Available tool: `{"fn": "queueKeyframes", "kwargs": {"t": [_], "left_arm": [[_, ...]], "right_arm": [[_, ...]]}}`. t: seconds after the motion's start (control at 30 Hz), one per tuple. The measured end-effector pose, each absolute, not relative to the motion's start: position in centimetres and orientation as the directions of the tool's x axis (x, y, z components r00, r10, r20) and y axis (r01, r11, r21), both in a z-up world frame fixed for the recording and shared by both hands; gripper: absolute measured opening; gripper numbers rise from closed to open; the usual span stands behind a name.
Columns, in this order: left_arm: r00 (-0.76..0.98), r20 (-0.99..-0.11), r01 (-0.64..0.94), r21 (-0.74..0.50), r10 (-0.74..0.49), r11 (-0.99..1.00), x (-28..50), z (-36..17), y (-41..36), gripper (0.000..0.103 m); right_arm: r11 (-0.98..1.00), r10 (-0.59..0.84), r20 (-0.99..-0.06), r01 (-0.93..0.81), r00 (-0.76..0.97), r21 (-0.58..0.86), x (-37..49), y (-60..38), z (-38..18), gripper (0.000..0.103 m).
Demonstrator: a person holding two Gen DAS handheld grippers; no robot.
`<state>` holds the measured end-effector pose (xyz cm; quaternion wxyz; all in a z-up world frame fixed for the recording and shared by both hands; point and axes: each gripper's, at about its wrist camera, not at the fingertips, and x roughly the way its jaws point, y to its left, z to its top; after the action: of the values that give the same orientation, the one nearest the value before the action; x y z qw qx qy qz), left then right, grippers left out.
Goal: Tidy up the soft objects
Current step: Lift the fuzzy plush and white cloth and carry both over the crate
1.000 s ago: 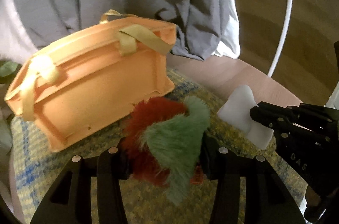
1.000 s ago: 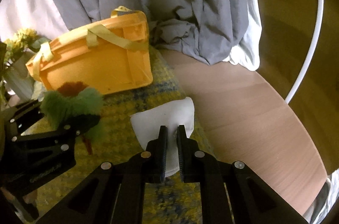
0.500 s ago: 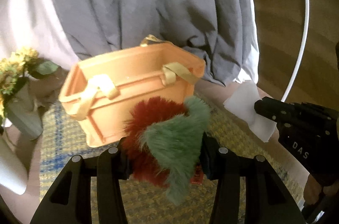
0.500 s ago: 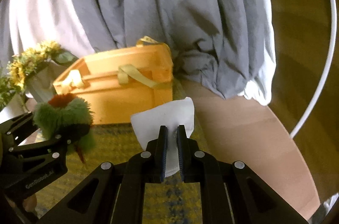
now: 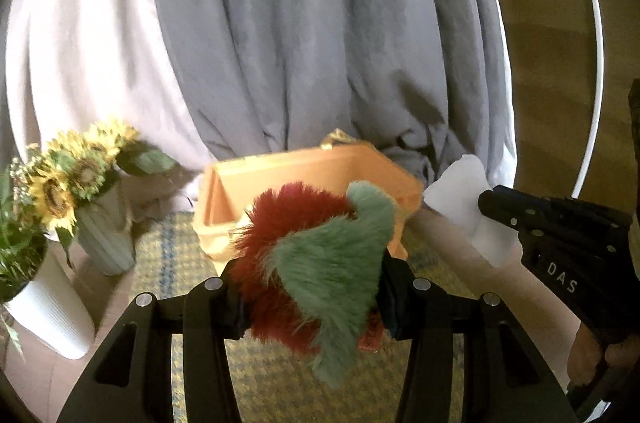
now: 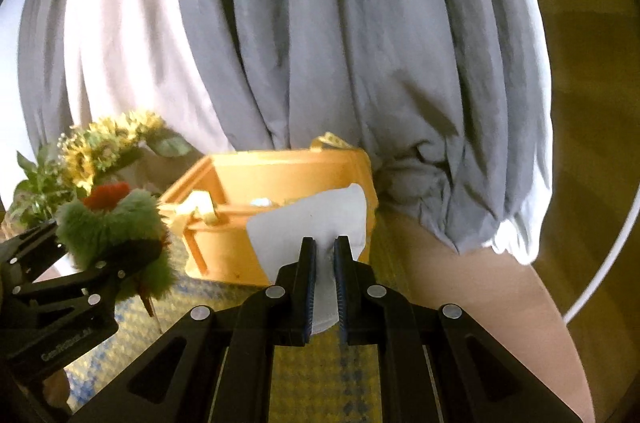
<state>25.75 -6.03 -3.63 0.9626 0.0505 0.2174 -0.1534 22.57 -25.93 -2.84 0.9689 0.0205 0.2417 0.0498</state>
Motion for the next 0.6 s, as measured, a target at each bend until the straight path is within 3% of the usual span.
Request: {"fn": "queueKeyframes", "kwargs": {"t": [0.6], "left_arm": [[0.933, -0.300, 0.226, 0.051, -0.201, 0.973, 29.4, 1.0, -4.9, 0.048]], "right_arm": [[0.985, 0.173, -0.338, -0.156, 0.925, 0.076, 26.7, -25.0, 1.2, 0.011]]}}
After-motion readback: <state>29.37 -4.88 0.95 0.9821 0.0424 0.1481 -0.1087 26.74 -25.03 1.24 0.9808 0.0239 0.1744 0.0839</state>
